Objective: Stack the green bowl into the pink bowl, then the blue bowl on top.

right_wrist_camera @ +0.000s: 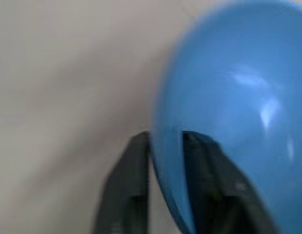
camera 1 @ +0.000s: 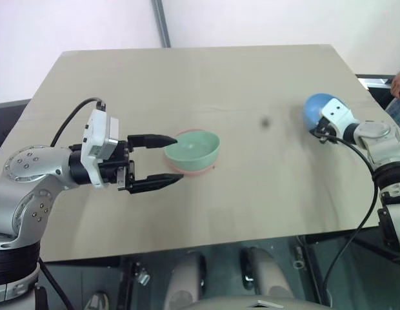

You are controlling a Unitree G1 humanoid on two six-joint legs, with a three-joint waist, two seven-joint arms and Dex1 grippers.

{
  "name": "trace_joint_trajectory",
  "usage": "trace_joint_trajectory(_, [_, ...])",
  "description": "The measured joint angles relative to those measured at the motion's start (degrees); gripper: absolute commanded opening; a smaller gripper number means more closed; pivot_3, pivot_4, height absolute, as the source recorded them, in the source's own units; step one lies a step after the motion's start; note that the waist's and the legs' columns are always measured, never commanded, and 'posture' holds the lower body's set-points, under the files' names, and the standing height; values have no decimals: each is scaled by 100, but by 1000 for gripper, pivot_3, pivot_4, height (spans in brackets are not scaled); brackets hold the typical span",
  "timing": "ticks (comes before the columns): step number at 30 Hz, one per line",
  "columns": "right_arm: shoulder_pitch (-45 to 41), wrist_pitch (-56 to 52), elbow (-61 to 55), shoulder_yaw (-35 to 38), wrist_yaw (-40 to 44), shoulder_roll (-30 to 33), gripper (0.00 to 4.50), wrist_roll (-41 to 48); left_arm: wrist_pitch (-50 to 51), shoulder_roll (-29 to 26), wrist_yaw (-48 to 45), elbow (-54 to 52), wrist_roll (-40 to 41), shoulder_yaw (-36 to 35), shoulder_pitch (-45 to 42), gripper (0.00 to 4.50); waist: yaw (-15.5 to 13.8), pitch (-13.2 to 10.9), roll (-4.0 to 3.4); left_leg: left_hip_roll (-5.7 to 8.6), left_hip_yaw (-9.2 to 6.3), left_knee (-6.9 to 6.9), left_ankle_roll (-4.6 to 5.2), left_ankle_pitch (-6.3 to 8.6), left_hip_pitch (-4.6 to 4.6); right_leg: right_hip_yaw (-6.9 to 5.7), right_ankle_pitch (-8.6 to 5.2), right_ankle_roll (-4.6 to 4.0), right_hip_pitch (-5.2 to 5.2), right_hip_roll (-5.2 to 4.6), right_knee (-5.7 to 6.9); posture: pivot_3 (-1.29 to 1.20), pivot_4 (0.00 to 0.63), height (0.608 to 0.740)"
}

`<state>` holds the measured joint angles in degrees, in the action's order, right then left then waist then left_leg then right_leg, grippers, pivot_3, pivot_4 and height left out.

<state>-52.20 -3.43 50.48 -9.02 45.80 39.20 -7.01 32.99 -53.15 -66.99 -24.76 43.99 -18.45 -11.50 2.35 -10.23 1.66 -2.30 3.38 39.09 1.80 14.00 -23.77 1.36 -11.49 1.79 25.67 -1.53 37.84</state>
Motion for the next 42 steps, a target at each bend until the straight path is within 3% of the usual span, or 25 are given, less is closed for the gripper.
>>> trace_joint_trajectory(4, [124, 261, -516, -9, 268, -6, 144, 45, -62, 7, 151, 1, -44, -106, 119, 4150, 2, -4, -6, -3, -6, 0, 0, 0, 2, 3, 0, 1, 1, 1, 2, 0, 150, 740])
trace_joint_trajectory(8, [655, -152, -3001, 51, 1130, -302, 144, 1021, -446, 22, 244, 495, -448, -260, 467, 4150, 34, -6, -16, -24, -15, -17, 0, 0, 13, 13, -8, 14, 8, 21, 5, 0, 150, 740])
trace_joint_trajectory(11, [747, -1097, -5026, -225, 1215, -1050, 144, 1667, -1017, 29, 229, 1236, -1063, -362, 953, 4150, 1, -6, -19, -48, -29, -20, -2, 1, 11, -4, -6, 2, 12, 41, 7, 0, 150, 740])
trace_joint_trajectory(18, [649, -1742, -5613, -1162, 867, -2159, 144, 1588, -1651, 44, 243, 1895, -1571, -541, 1428, 4150, -150, -1, -12, -53, 10, -10, -6, -1, 1, -19, -5, -46, 12, 3, -2, 0, 150, 740])
trace_joint_trajectory(21, [612, -1733, -5339, -1387, 844, -2265, 1226, 1379, -1701, 46, 250, 1879, -1570, -608, 1490, 4150, -193, -1, -11, -25, 10, -9, -5, -1, -4, -23, -4, -46, 10, -30, -4, 0, 150, 740])
trace_joint_trajectory(24, [595, -1682, -5140, -1507, 862, -2215, 2444, 1208, -1699, 73, 312, 1840, -1561, -613, 1518, 4150, -178, 1, -8, -18, 9, -10, -4, -1, -7, -23, -4, -46, 10, -35, -10, 0, 150, 740])
trace_joint_trajectory(26, [639, -1634, -5143, -1550, 881, -2110, 3566, 1096, -1684, 90, 405, 1767, -1557, -637, 1547, 4150, -165, 1, -8, -20, 6, -16, -4, -1, -7, -27, -4, -46, 11, -30, -10, 0, 150, 740])
trace_joint_trajectory(31, [819, -1741, -5592, -1363, 894, -1825, 3566, 1200, -1784, 264, 730, 1641, -1591, -732, 1590, 4150, -159, 0, -10, -27, 4, -25, -4, -1, -4, -28, -4, -46, 12, -19, -9, 0, 150, 740])
trace_joint_trajectory(36, [1148, -2514, -6908, -521, 897, -1366, 3566, 2003, -2033, 663, 979, 1622, -1508, -818, 1488, 4150, -180, 9, 4, -26, -1, -24, -4, -1, -3, -35, -4, -44, 4, -23, -14, 0, 150, 740])
trace_joint_trajectory(42, [2757, -3843, -8005, 1059, 877, -51, 3566, 2987, -1748, 733, 929, 980, -1053, -954, 1847, 4150, -197, 8, 4, -12, -14, -25, 2, 3, -7, -25, -6, -42, 2, -46, -29, 0, 150, 740])
